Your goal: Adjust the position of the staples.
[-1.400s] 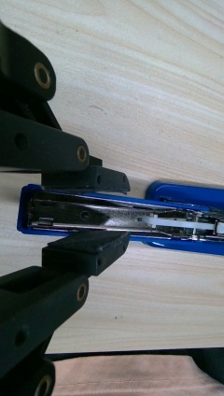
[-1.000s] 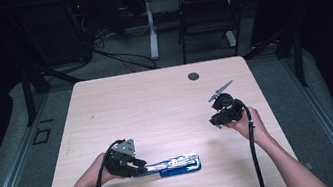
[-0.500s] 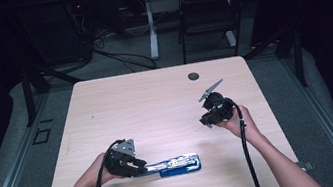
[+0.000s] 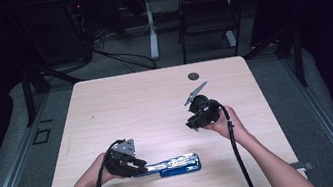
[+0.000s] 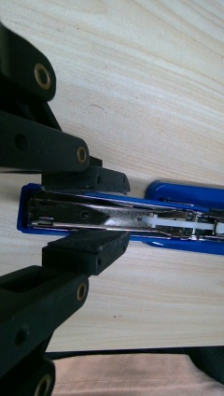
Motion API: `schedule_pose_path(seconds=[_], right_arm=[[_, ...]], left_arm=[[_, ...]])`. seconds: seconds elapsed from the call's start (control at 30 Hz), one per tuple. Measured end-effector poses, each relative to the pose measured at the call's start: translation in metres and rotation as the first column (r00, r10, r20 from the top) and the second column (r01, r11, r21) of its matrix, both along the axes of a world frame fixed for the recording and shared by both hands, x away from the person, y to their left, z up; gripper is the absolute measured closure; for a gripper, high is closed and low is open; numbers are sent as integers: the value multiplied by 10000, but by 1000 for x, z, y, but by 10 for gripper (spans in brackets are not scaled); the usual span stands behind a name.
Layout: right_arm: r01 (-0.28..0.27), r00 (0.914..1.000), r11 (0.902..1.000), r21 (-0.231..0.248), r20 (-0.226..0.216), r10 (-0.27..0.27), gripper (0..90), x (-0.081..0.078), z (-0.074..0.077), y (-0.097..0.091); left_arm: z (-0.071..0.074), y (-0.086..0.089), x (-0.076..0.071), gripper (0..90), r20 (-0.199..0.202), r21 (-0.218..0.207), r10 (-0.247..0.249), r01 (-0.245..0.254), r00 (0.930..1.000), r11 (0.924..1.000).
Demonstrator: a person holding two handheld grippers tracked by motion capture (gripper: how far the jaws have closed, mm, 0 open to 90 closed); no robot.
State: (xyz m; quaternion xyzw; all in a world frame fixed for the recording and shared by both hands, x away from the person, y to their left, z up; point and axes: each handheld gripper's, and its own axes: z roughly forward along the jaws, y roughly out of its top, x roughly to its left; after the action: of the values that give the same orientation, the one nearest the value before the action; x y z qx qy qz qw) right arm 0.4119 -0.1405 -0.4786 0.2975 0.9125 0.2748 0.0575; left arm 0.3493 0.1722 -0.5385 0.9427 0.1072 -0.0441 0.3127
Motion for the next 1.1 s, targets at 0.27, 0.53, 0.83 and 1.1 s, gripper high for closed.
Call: schedule_pose_path(seconds=[0.27, 0.53, 0.83, 1.1], right_arm=[[-351, 9994, 9991, 227, -50, 353, 788, -3, 1, 10], [-652, 9978, 9974, 314, -126, 656, 788, -10, -1, 18], [-823, 9965, 9962, 279, -122, 827, 788, -12, -1, 20], [-1031, 9946, 9942, 289, -61, 1033, 788, -17, 0, 22]], left_arm=[[-1, 1, 2, 699, -117, -81, -32, 31, 9999, 10000], [-1, 1, 2, 699, -102, -70, -47, 47, 9999, 10000], [0, 2, 2, 699, -51, 5, -66, 66, 10000, 10000], [0, 2, 2, 699, -91, 2, -38, 38, 10000, 10000]])
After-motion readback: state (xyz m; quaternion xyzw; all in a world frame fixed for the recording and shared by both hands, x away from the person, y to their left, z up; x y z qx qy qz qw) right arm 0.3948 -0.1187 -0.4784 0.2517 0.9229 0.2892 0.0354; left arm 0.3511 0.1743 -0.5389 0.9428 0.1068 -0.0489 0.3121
